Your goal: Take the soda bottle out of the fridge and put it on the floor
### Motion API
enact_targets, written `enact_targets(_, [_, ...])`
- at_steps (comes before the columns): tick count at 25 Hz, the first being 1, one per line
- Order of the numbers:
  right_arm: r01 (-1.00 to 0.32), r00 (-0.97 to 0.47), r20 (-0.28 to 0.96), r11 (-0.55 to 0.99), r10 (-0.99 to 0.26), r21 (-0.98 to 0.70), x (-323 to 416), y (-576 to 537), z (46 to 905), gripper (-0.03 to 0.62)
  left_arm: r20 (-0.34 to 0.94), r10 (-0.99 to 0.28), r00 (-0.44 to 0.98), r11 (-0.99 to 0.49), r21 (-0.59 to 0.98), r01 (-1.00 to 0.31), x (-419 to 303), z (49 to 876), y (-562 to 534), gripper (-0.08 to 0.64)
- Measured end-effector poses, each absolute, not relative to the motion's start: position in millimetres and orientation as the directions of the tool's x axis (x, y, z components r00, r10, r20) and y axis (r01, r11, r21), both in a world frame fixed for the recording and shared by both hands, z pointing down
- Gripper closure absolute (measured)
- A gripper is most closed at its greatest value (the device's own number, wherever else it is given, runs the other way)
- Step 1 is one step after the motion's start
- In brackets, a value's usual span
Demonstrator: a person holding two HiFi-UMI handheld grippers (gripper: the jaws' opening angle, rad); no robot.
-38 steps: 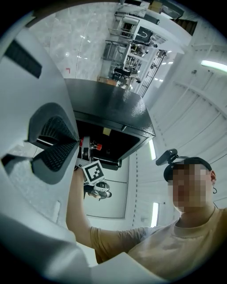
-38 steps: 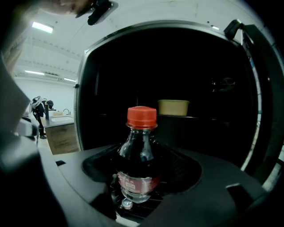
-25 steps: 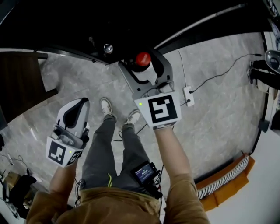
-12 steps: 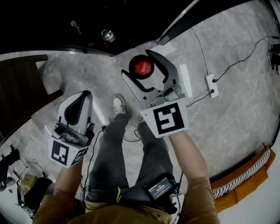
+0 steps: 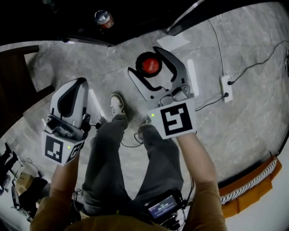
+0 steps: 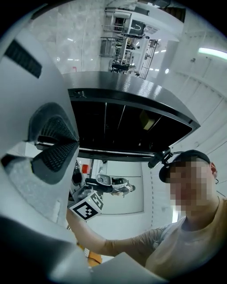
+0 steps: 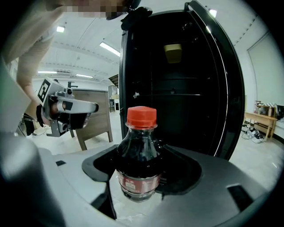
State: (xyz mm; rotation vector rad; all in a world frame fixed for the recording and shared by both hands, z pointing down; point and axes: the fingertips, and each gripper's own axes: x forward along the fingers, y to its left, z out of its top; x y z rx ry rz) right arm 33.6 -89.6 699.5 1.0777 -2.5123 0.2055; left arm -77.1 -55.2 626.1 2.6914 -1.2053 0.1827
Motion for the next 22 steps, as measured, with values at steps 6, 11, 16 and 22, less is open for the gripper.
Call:
enact_targets(6, [-0.699, -0.633, 0.423, 0.714, -0.648, 0.048, 41, -99, 754, 0.293, 0.185, -0.715, 0.674, -0.673, 0.076, -0.735, -67, 676, -66, 0.558])
enact_targets(11, [-0.654, -0.655, 0.443, 0.753, -0.612, 0.072, 42, -107, 797, 0.293, 0.190, -0.701, 0.687, -0.689, 0.065, -0.721, -62, 721, -81, 0.558])
enact_targets(16, [-0.628, -0.667, 0.463, 0.775, -0.584, 0.073, 38, -113, 842, 0.293, 0.199, -0.687, 0.699, -0.705, 0.051, -0.707, -63, 766, -94, 0.558])
enact_targets(22, [-0.600, -0.690, 0.469, 0.798, -0.551, 0.056, 39, -120, 900, 0.293, 0.217, -0.657, 0.722, -0.740, 0.000, -0.673, -58, 816, -106, 0.558])
